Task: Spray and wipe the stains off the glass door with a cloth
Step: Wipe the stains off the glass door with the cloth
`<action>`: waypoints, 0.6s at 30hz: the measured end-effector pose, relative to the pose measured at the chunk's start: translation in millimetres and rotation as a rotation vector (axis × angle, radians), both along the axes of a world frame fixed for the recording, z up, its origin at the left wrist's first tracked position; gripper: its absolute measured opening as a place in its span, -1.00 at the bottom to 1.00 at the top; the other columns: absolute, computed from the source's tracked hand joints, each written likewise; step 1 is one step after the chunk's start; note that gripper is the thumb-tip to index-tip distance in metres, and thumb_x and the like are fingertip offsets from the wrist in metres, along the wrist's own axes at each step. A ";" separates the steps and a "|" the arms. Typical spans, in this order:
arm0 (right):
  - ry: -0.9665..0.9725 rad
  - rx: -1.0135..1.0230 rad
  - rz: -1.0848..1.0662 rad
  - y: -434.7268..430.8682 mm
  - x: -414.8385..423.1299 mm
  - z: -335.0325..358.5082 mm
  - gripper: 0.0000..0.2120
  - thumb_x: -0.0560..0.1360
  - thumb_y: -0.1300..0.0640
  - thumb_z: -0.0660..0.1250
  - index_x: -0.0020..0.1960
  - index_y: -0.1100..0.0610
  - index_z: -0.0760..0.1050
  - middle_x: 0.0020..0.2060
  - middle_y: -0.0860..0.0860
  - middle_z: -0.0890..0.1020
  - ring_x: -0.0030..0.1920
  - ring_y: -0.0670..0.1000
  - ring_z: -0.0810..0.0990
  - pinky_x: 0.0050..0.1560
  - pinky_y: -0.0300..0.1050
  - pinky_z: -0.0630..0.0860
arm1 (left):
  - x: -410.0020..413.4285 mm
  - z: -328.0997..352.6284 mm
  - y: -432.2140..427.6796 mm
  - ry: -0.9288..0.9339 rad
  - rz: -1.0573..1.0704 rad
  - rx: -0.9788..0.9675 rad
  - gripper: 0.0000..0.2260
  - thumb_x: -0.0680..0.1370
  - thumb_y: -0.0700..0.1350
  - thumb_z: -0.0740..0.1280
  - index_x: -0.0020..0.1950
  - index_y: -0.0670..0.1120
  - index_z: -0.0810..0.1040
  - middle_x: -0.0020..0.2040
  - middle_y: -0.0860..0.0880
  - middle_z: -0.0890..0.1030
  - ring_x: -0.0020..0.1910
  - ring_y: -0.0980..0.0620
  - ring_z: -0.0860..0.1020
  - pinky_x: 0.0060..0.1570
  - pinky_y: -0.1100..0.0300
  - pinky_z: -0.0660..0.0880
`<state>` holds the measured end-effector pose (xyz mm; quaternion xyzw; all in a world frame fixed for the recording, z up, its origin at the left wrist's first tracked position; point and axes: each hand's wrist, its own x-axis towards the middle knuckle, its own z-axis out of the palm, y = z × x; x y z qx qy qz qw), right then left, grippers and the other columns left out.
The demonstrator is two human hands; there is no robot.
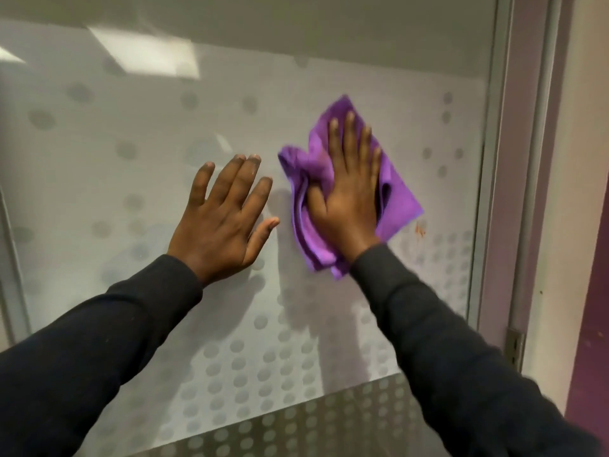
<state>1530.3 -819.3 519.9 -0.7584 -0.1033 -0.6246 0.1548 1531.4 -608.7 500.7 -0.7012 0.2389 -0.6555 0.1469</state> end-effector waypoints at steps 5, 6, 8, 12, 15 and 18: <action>-0.032 0.035 -0.008 10.3 -0.4 -22.6 -0.22 0.52 -0.01 0.22 0.65 0.18 0.01 0.64 0.16 0.00 0.64 0.19 -0.13 0.60 0.24 -0.16 | 1.2 0.3 0.3 -0.012 -0.016 -0.003 -0.50 0.67 0.14 0.05 0.43 -0.18 0.38 0.51 -0.26 0.33 0.51 -0.23 0.28 0.45 -0.18 0.13; -0.013 0.045 0.002 16.6 -3.8 -48.7 -0.21 0.53 0.00 0.24 0.65 0.17 -0.01 0.65 0.15 -0.03 0.64 0.18 -0.15 0.60 0.24 -0.17 | 1.4 0.1 -0.1 -0.010 -0.022 -0.003 -0.50 0.67 0.14 0.05 0.43 -0.18 0.38 0.52 -0.26 0.33 0.51 -0.23 0.28 0.45 -0.18 0.12; 0.079 0.061 0.045 35.2 -11.5 -119.3 -0.19 0.52 -0.01 0.25 0.65 0.15 -0.04 0.65 0.13 -0.07 0.64 0.17 -0.17 0.61 0.23 -0.20 | 1.6 -0.2 -0.5 -0.002 -0.033 -0.005 -0.50 0.67 0.13 0.05 0.44 -0.18 0.38 0.52 -0.26 0.32 0.51 -0.23 0.26 0.45 -0.18 0.12; 0.210 -0.175 -0.002 56.9 -17.9 -265.9 -0.04 0.40 -0.15 0.24 0.66 0.10 -0.12 0.65 0.09 -0.11 0.64 0.19 -0.13 0.60 0.21 -0.25 | 0.4 -1.1 1.2 0.024 -0.045 -0.011 -0.48 0.67 0.15 0.02 0.45 -0.19 0.36 0.53 -0.26 0.30 0.52 -0.23 0.24 0.45 -0.18 0.10; 0.184 -0.242 -0.049 29.3 -11.5 -287.9 0.04 0.33 -0.19 0.25 0.66 0.06 -0.17 0.65 0.04 -0.14 0.64 0.14 -0.15 0.60 0.17 -0.25 | 1.2 -1.3 2.2 0.022 -0.053 -0.009 -0.48 0.67 0.15 0.02 0.45 -0.19 0.36 0.53 -0.26 0.30 0.52 -0.23 0.24 0.45 -0.18 0.09; 0.179 -0.051 -0.022 -22.8 -7.7 -273.3 0.03 0.30 -0.10 0.25 0.66 0.04 -0.13 0.65 0.09 -0.05 0.64 0.17 -0.08 0.60 0.20 -0.19 | 2.4 -1.8 1.9 0.008 -0.067 -0.013 -0.48 0.67 0.15 0.04 0.45 -0.20 0.37 0.52 -0.26 0.30 0.52 -0.22 0.23 0.45 -0.18 0.09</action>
